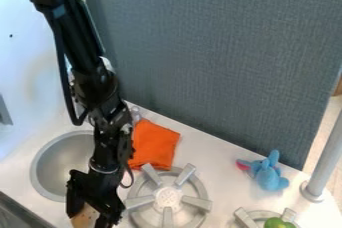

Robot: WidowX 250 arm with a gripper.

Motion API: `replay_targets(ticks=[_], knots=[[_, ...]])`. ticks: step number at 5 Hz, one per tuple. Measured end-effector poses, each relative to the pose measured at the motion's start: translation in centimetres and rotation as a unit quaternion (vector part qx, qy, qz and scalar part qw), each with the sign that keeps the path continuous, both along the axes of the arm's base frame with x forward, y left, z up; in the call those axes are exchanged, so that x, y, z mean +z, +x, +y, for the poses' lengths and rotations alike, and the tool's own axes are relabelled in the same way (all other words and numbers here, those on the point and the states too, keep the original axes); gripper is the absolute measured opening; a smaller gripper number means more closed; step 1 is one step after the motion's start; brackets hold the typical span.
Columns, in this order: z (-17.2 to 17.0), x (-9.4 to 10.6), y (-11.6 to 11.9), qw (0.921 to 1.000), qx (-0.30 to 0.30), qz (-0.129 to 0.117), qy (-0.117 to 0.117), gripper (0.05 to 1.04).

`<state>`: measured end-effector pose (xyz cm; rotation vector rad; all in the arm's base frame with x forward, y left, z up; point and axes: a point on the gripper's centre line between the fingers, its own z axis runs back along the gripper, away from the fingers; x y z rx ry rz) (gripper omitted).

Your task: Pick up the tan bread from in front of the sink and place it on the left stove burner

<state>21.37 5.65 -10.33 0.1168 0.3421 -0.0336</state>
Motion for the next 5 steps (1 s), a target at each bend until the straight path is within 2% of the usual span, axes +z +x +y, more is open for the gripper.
replay_targets(ticks=[1,2,3,4,5], knots=[[0.1,-0.8,0.2,0.9999,0.005,0.010,0.005,0.972],[0.1,-1.0,0.3,0.9999,0.004,0.008,0.004,0.730],[0.1,-1.1,0.3,1.0000,0.001,0.006,0.000,0.595],[-0.3,-0.6,0.1,0.9999,0.001,-0.004,-0.012,0.588],[-0.9,3.0,1.0,0.9979,-0.001,-0.057,-0.029,0.588]])
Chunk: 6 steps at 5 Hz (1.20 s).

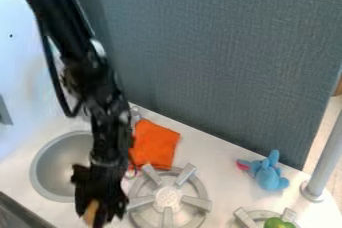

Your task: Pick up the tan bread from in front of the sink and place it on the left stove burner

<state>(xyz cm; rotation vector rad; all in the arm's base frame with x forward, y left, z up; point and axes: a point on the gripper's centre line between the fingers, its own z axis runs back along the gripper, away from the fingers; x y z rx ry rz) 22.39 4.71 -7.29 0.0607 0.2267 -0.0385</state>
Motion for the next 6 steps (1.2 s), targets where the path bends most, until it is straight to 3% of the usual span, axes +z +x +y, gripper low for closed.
replay_targets(ticks=[1,2,3,4,6], knots=[[-1.4,4.0,1.7,0.9968,-0.025,-0.062,-0.045,0.588],[-1.6,5.4,3.2,0.9949,-0.022,-0.084,-0.051,0.588],[-3.0,4.5,5.7,0.9947,-0.044,-0.075,-0.054,0.588],[-3.8,1.9,7.6,0.9968,-0.047,-0.037,-0.054,0.588],[-5.7,-1.5,8.1,0.9974,-0.047,0.014,-0.052,0.588]])
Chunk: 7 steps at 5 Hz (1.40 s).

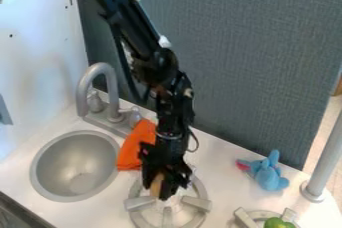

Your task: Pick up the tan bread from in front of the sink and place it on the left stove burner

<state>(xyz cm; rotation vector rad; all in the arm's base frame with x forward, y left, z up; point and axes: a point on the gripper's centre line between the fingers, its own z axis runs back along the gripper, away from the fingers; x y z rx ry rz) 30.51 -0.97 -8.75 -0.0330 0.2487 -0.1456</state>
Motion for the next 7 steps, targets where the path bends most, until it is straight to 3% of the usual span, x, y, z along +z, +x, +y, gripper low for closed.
replay_targets(ticks=[2,3,4,5,7], knots=[[-1.6,-1.8,0.2,0.9987,-0.011,0.041,0.027,0.612],[-1.6,-1.7,-0.1,0.9987,-0.001,0.033,0.040,0.865],[-1.6,0.1,-2.3,0.9996,0.002,0.014,0.024,1.005],[-0.9,3.8,-2.1,0.9989,0.014,-0.044,-0.005,1.003],[1.2,9.4,-2.8,0.9934,0.026,-0.112,-0.011,1.001]])
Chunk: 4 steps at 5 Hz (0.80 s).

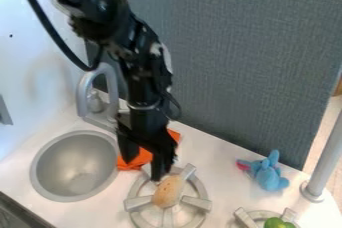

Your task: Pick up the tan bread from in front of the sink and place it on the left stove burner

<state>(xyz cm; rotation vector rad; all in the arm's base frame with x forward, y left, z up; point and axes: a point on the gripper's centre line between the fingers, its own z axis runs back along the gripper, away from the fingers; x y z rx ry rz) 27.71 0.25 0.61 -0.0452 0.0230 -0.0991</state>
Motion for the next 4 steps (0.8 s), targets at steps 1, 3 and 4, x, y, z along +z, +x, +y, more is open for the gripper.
replay_targets(ticks=[1,3,4], knots=[[2.4,0.9,0.7,0.9997,0.006,-0.017,0.018,1.001],[8.8,-0.5,5.2,0.9965,0.017,-0.079,-0.021,1.001],[9.9,-2.5,6.9,0.9986,0.019,-0.047,-0.016,1.001]])
